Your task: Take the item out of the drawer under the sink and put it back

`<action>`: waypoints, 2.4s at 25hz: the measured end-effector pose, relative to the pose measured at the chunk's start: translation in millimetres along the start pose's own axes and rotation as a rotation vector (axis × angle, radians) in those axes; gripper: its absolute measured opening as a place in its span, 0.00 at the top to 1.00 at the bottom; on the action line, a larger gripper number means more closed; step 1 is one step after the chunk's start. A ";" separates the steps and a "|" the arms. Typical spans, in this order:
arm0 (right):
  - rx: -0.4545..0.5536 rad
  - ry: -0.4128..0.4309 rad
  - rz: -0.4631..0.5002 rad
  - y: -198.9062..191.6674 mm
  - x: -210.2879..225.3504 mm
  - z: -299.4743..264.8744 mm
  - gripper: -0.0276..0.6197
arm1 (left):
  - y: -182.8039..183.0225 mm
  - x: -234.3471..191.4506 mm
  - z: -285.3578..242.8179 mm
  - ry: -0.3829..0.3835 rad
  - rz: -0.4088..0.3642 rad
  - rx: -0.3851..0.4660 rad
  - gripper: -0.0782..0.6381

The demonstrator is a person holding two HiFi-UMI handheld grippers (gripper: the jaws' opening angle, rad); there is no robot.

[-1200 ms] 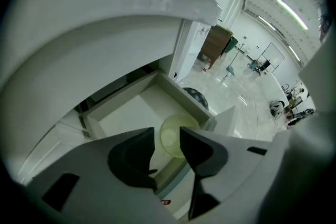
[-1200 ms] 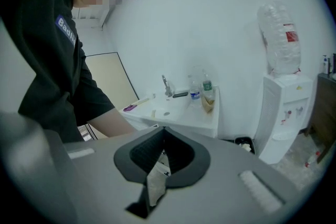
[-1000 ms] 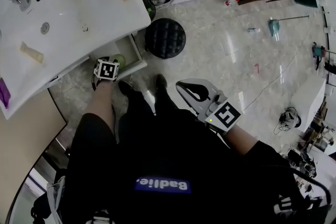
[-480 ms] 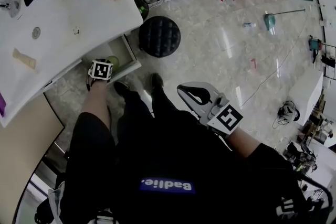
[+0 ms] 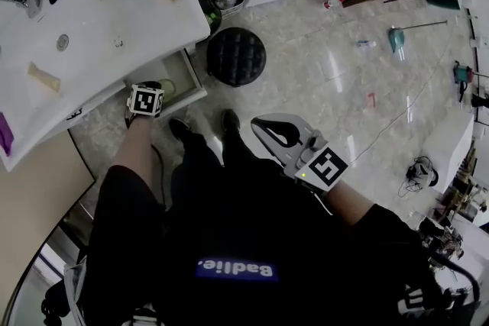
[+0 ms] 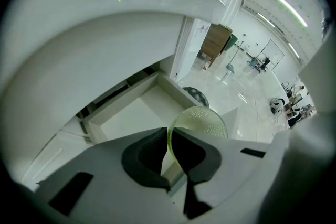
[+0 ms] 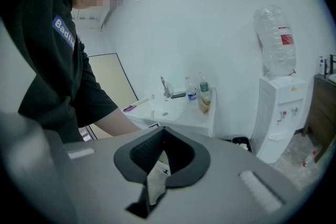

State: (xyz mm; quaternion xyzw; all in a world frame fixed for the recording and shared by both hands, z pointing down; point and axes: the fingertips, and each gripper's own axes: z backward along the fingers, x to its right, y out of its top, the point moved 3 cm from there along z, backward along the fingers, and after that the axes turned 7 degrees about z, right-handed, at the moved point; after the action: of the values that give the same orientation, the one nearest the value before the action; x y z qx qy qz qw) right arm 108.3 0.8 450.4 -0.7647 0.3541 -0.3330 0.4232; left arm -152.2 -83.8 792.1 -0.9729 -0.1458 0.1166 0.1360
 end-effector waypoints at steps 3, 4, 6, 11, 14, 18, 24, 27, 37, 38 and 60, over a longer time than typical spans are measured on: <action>0.036 0.024 0.016 11.7 -3.4 -1.4 0.95 | 10.9 10.3 28.8 -0.008 0.007 0.049 0.85; 0.047 0.031 0.023 16.7 -4.0 -1.8 0.95 | 14.5 15.3 38.7 -0.011 0.004 0.066 0.85; 0.068 0.045 0.042 27.1 -5.0 -2.1 0.95 | 18.1 26.3 56.3 -0.025 0.000 0.093 0.85; 0.109 0.067 0.068 48.2 -6.1 -3.4 0.95 | 20.5 48.9 102.2 -0.059 -0.002 0.172 0.86; 0.122 0.079 0.081 55.1 -7.0 -4.8 0.95 | 20.7 58.0 131.6 -0.060 -0.002 0.225 0.86; 0.139 0.099 0.100 66.3 -10.5 -9.3 0.95 | 24.3 70.1 173.8 -0.061 -0.012 0.325 0.86; 0.170 0.113 0.133 86.3 -16.2 -14.6 0.95 | 36.6 88.3 250.6 -0.083 0.046 0.549 0.86; 0.173 0.109 0.147 92.1 -14.2 -14.5 0.95 | 44.8 99.3 289.2 -0.089 0.060 0.660 0.86; 0.185 0.151 0.159 99.9 -24.1 -28.7 0.95 | 41.0 117.8 385.4 -0.046 0.096 0.921 0.86; 0.189 0.155 0.162 101.6 -25.4 -30.3 0.95 | 38.4 119.2 392.8 -0.040 0.102 0.938 0.86; 0.201 0.235 0.192 106.7 -60.2 -47.7 0.95 | 14.5 140.9 452.8 -0.049 0.071 1.096 0.86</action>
State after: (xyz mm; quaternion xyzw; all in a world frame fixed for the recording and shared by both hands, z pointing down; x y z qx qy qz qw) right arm 10.3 -11.0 363.6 -0.6371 0.4373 -0.4117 0.4831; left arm -138.2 51.7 337.7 -0.7611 -0.0337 0.2026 0.6153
